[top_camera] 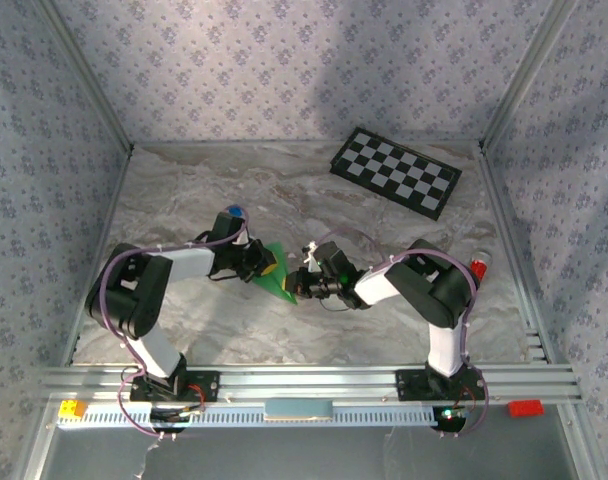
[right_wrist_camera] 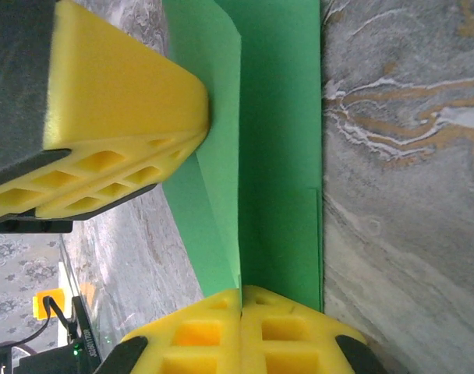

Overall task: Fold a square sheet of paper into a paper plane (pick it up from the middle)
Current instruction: Fourth fold the wing at the center of the table.

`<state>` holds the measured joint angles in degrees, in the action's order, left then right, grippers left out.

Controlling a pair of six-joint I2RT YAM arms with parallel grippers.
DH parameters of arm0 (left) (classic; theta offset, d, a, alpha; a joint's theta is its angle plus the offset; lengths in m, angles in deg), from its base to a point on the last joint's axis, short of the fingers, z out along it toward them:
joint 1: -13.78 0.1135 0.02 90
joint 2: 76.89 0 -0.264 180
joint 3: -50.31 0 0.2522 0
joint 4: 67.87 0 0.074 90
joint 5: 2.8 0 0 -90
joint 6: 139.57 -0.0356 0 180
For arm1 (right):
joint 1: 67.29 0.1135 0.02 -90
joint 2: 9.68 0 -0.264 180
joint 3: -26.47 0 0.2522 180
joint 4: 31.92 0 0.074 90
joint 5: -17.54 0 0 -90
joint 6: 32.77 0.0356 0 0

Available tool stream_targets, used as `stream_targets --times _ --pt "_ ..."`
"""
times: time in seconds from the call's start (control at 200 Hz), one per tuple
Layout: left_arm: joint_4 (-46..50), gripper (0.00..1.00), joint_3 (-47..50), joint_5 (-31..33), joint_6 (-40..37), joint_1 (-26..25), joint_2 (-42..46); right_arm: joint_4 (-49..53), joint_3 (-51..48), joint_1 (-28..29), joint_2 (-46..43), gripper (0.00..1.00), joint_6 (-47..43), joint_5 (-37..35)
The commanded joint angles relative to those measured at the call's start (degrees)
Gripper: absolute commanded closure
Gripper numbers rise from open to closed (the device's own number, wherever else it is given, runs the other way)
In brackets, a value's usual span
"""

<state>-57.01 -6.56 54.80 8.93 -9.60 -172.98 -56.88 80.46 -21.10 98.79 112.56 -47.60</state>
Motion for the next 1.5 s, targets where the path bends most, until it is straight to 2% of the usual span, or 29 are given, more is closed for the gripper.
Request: stream_targets --times 0.0,0.295,0.525,0.785,1.034,1.254,1.494 --pt "-0.2 0.90 -1.4 -1.2 -0.8 -0.4 -0.9 3.3 -0.6 -0.2 3.2 1.00 1.6 -0.3" --pt "0.3 0.90 -2.1 -1.2 -1.2 -0.6 -2.2 5.4 -0.5 -0.6 3.7 1.00 3.5 -0.5" --pt "1.2 0.86 -2.6 -0.8 -2.4 -0.6 -0.6 7.2 -0.3 -1.0 3.9 1.00 4.9 -0.8" --pt "4.4 0.85 -0.6 5.5 -3.5 -0.7 6.1 7.6 -0.4 -1.1 4.7 1.00 6.6 -1.4" --pt "6.6 0.91 1.5 8.9 -2.3 -0.4 7.6 7.0 -0.7 -1.2 4.7 1.00 7.2 -1.8" --pt "8.8 0.99 1.6 8.3 -2.1 -0.2 4.7 6.8 -1.0 -1.2 4.4 1.00 7.3 -2.1" --pt "10.6 1.00 3.0 8.5 -2.3 -0.3 2.9 6.8 -1.3 -0.8 3.4 1.00 7.1 -2.8"
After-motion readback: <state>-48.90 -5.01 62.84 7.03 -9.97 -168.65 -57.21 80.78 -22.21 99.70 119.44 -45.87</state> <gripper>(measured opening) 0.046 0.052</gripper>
